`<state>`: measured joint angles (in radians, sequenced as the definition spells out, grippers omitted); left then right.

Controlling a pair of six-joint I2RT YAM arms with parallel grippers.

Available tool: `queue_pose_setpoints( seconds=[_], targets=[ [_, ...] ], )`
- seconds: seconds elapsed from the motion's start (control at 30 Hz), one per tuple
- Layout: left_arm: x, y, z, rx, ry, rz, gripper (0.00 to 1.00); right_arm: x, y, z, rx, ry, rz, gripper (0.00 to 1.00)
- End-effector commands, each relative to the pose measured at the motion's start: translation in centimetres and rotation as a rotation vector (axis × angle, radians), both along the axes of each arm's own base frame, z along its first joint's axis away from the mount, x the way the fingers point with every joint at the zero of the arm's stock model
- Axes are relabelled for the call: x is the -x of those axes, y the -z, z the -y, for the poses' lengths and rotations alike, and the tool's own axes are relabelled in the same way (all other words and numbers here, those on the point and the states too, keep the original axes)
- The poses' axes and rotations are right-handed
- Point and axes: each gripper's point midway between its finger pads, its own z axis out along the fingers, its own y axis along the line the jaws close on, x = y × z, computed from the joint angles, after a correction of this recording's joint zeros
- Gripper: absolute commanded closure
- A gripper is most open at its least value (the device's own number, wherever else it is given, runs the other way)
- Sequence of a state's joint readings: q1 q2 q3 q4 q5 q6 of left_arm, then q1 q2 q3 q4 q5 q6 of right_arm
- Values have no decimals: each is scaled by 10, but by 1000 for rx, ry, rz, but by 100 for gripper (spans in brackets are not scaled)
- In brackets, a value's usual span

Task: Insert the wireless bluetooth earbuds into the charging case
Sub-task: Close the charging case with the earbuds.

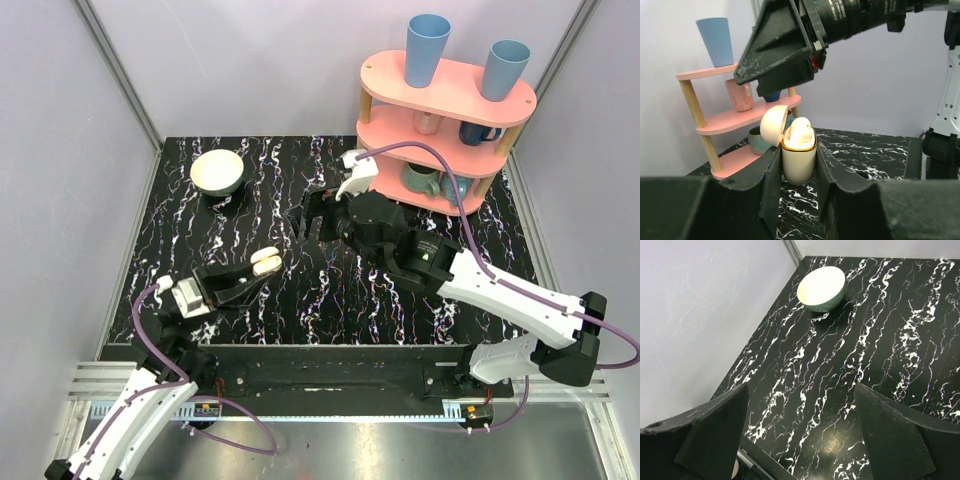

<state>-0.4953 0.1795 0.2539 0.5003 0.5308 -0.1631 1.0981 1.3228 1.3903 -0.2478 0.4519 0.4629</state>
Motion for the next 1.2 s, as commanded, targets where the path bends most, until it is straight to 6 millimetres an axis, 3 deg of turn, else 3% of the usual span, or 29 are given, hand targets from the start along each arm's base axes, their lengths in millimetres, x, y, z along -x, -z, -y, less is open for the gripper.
queue_pose_setpoints(
  seconds=[0.0,0.23,0.5,0.73,0.77,0.8,0.87,0.9,1.0,1.17],
  targets=[
    [16,-17,7,-11,88,53,100,3,-31,-6,-26,-60,45,6],
    [11,-14,18,-128,113,50,100,9,-27,-20,-17,-124,30,6],
    [10,-15,20,-97,133,45,100,13,16,-38,23,-171,-86,6],
    [0,-13,16,-69,80,19,100,25,29,-39,2,-219,-116,6],
    [-2,-12,16,-69,76,8,100,27,25,-35,-15,-221,-109,7],
    [-5,-11,15,-64,64,-2,100,29,35,-34,-8,-220,-121,6],
    [-9,-9,16,-67,57,-20,100,29,29,-28,-46,-202,-104,6],
    [-12,-9,15,-59,43,-36,100,29,38,-25,-39,-195,-110,6],
    [-26,-5,13,-34,6,-112,100,20,36,-11,-49,-113,-80,5],
    [-54,7,16,28,-32,-323,100,-7,40,41,5,165,-32,1]
  ],
)
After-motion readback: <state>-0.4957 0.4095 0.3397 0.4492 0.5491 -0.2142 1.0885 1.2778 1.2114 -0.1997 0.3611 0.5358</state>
